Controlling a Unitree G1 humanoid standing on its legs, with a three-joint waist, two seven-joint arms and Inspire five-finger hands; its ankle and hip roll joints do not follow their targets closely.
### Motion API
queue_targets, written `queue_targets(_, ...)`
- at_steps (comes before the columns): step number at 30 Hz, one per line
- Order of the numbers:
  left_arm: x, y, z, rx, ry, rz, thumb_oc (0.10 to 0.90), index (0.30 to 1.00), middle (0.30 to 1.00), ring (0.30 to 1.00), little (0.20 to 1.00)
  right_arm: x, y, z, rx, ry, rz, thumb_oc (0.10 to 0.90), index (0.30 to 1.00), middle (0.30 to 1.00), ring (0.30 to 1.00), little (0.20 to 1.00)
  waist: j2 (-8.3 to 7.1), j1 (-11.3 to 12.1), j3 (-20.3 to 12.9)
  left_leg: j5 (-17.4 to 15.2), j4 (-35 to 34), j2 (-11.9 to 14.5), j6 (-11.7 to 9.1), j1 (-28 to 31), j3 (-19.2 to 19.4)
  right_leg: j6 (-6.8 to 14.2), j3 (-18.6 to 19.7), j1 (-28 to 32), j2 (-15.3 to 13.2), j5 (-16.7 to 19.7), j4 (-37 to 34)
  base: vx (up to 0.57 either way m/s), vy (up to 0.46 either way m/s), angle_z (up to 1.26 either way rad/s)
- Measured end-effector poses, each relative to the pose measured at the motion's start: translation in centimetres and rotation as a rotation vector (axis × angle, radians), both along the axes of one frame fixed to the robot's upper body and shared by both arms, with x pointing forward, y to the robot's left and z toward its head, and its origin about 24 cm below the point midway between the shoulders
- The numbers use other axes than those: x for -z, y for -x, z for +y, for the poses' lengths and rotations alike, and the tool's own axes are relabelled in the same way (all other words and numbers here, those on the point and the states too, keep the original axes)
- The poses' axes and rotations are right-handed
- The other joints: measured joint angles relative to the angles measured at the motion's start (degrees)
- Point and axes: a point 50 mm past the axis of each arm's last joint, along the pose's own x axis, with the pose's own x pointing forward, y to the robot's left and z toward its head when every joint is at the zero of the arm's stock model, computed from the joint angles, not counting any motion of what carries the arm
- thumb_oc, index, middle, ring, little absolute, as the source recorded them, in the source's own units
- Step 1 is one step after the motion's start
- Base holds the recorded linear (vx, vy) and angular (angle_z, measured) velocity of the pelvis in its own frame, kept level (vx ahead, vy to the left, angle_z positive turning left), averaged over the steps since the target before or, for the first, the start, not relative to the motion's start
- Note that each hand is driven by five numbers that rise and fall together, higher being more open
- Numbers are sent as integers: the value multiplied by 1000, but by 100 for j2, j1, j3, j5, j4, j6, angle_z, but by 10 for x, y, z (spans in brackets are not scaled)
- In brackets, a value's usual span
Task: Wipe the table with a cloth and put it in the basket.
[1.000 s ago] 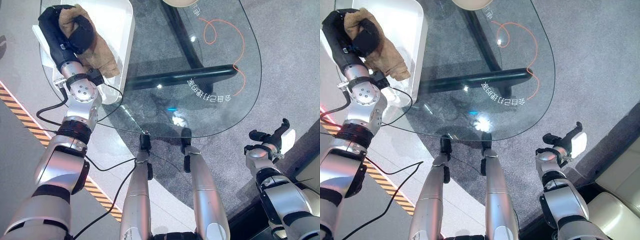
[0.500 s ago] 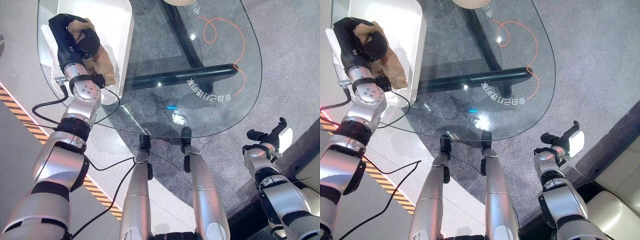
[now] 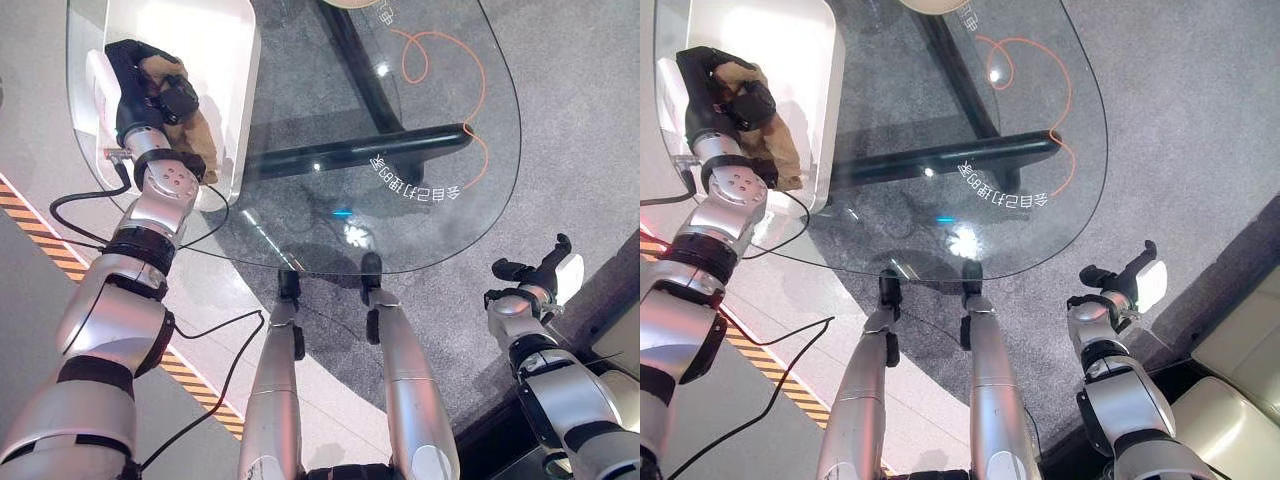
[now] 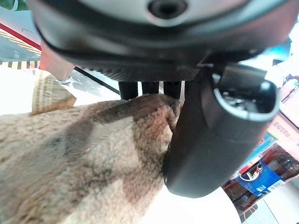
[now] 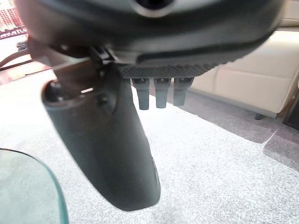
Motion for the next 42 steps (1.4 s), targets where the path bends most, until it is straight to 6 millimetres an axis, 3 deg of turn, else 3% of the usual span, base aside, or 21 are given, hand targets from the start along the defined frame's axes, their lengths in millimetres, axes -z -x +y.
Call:
queue_targets(4,0,0,1,-8,1,10,100,300,300,300,200,0,-1,0,1,-1,4,800,900,900,900,900,0,-35,0,0,0,0,0,1,3,1,6,-1,2,1,1,0,0,0)
queue_targets(5,0,0,1,-9,1,11,204,389,389,389,304,-1,-1,0,1,-1,3,800,900,900,900,900,0,-41,0,0,0,1,0,1,6,2,10,-4,4,1,2,0,0,0)
queue_targets(6,0,0,1,-7,-1,14,800,900,900,900,900,-1,-1,0,1,-1,2,800,900,900,900,900,0,-42,0,0,0,2,0,3,12,2,17,-5,6,2,2,0,0,0)
queue_targets(14,2,-3,1,5,-29,72,800,900,900,900,900,-3,-2,1,-1,-1,-2,800,900,900,900,900,0,-34,0,0,5,0,0,9,22,4,29,-5,6,6,11,0,0,0)
queue_targets(24,-15,-4,-1,18,-34,46,800,900,900,900,900,-5,-4,2,-9,-3,-6,800,900,900,900,900,1,-31,-1,1,7,1,-1,10,27,5,32,-5,7,13,10,0,0,0)
queue_targets(42,-13,-2,-1,36,-18,9,800,900,900,900,900,1,-2,3,-36,-2,19,800,900,900,900,900,1,-7,0,26,10,-2,-2,168,20,11,32,159,9,44,-1,-4,-17,0)
